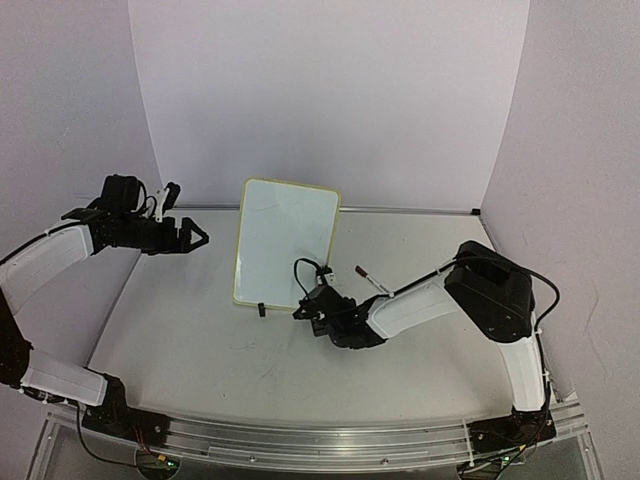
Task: Write a sentence on the whiteboard
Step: Move the whiteboard stand to the center of the board.
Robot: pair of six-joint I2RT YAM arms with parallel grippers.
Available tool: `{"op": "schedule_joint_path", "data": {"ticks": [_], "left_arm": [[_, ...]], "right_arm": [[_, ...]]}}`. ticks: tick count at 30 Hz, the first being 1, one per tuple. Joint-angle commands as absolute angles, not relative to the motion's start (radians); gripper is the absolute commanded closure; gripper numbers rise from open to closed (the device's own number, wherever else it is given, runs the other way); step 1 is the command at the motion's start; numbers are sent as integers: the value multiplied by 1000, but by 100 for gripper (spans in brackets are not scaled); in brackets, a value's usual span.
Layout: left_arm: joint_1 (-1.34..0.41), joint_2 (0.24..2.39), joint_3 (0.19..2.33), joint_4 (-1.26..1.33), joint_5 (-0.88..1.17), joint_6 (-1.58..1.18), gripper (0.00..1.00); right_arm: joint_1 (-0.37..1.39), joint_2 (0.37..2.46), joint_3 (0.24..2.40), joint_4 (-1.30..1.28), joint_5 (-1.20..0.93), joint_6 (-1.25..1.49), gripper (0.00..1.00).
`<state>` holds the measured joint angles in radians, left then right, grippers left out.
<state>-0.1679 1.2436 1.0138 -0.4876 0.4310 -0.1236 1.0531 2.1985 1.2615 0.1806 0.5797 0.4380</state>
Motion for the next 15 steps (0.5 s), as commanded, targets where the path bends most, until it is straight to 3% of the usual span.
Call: {"op": "schedule_joint_path", "data": {"ticks": [1, 4, 7, 15], "left_arm": [[-199, 1274, 1020, -391, 604, -83, 1], [-204, 1294, 1030, -337, 649, -110, 1], [-224, 1321, 1053, -299, 674, -123, 1], [-279, 1434, 1177, -242, 685, -75, 0]], "right_arm": [[1054, 2101, 1219, 196, 521, 403, 71], [1055, 2039, 1185, 196, 493, 389, 48], [1055, 1967, 1139, 196, 454, 371, 35], [1043, 1784, 1008, 193, 319, 352, 17]]}}
